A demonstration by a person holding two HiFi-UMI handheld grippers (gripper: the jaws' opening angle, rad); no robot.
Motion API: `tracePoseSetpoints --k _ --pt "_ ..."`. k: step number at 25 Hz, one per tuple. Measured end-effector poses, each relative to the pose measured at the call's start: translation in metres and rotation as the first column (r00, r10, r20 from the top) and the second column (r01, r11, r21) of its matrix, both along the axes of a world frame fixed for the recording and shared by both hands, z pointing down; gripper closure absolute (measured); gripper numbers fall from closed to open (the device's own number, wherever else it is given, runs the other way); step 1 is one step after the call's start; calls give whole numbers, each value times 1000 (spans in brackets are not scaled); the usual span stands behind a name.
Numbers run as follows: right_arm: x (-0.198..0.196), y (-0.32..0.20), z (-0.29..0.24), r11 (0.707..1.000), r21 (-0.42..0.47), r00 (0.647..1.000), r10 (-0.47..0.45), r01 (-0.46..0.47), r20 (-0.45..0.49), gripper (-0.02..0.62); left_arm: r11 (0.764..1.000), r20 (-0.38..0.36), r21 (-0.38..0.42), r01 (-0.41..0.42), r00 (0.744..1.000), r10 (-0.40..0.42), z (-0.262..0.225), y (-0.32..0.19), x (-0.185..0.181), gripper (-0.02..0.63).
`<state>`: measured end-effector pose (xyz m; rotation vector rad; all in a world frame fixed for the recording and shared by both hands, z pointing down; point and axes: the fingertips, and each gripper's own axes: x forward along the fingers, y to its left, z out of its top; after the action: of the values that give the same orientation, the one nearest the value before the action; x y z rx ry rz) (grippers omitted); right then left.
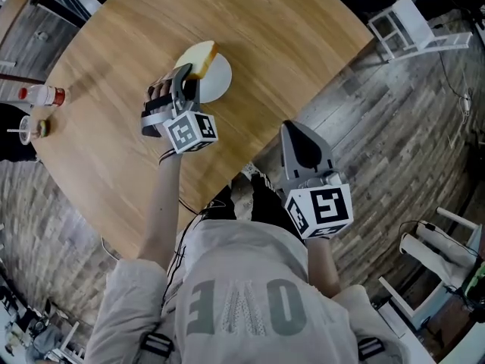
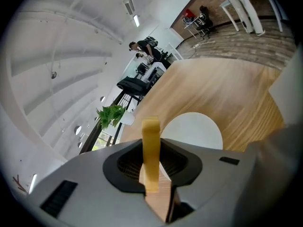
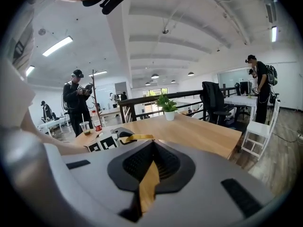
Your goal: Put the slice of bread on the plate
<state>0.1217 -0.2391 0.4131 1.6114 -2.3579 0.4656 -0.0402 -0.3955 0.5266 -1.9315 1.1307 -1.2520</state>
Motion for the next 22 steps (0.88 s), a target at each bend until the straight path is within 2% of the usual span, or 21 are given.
tracePoseSetpoints --k 6,13,15,19,22 --pt "15 0 9 998 -45 996 51 -48 79 578 1000 41 -8 -7 999 7 10 -3 0 517" --pt "1 -6 12 999 -50 996 20 -16 82 578 993 12 -115 10 1000 -8 32 7 0 501" --pt "-6 -8 12 999 -49 996 6 -2 86 578 989 -8 -150 13 1000 -14 36 10 0 480" --pt "-17 -11 10 999 -43 996 -24 27 84 578 970 -75 -242 19 996 -38 45 14 1 369" --pt "-20 -12 8 999 -38 996 -33 37 83 577 964 -92 -264 30 994 -56 46 18 -1 351"
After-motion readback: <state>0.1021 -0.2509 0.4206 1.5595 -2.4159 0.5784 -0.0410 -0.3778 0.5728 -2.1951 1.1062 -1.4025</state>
